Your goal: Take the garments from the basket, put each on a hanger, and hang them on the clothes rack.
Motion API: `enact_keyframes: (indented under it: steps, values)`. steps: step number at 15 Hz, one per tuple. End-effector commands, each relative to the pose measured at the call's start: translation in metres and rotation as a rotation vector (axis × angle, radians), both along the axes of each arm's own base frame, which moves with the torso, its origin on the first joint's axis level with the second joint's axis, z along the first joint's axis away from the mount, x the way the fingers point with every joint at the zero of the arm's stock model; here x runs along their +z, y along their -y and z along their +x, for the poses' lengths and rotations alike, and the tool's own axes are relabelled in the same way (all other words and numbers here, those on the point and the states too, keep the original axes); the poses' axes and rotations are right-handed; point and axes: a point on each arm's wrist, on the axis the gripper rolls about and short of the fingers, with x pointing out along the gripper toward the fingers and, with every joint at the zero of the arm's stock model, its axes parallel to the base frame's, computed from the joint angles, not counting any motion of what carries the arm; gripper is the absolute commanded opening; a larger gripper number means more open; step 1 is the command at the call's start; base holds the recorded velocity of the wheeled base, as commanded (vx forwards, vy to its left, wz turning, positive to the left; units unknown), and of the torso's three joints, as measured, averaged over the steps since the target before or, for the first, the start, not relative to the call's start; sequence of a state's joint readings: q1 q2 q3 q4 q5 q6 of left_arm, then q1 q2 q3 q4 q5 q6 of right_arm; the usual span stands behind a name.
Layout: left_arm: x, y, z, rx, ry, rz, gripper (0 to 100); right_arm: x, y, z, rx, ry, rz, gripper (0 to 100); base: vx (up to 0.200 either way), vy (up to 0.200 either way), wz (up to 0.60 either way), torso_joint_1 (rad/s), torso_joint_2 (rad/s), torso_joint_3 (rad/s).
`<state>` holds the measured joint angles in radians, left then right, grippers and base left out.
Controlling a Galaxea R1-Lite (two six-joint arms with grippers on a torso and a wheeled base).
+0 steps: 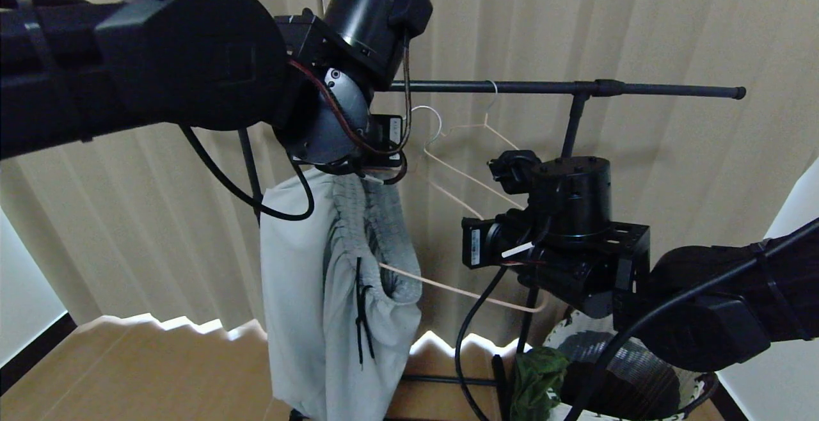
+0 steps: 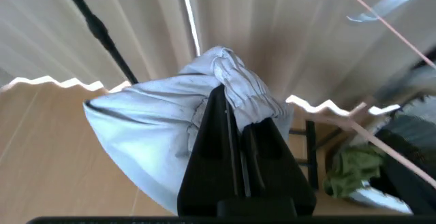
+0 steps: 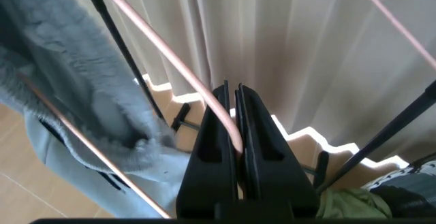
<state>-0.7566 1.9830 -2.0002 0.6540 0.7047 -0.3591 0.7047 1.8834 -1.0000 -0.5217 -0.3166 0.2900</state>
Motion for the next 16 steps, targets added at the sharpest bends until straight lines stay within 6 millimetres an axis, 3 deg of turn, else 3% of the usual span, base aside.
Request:
enact_keyframes:
  steps: [1,6,12,16]
  values:
    - [0.012,0.006,-0.023,-0.056,0.01,-0.012,0,-0.005,-0.001,0.003,-0.003,-0.01,-0.008,0,0.0,0.0,0.0,0.0,0.0,0.0]
    - [0.007,0.015,-0.041,-0.094,-0.022,-0.009,0,-0.002,-0.001,0.004,-0.004,-0.002,0.0,0,0.0,0.0,0.0,0.0,0.0,0.0]
    - [0.0,-0.038,-0.06,-0.141,-0.082,0.188,0,0.002,0.008,0.013,-0.038,0.012,0.004,0,0.0,0.0,0.0,0.0,0.0,0.0]
    - [-0.008,-0.04,-0.063,-0.256,-0.05,0.133,0,0.007,0.006,0.015,-0.037,0.025,0.015,0,0.0,0.0,0.0,0.0,0.0,0.0]
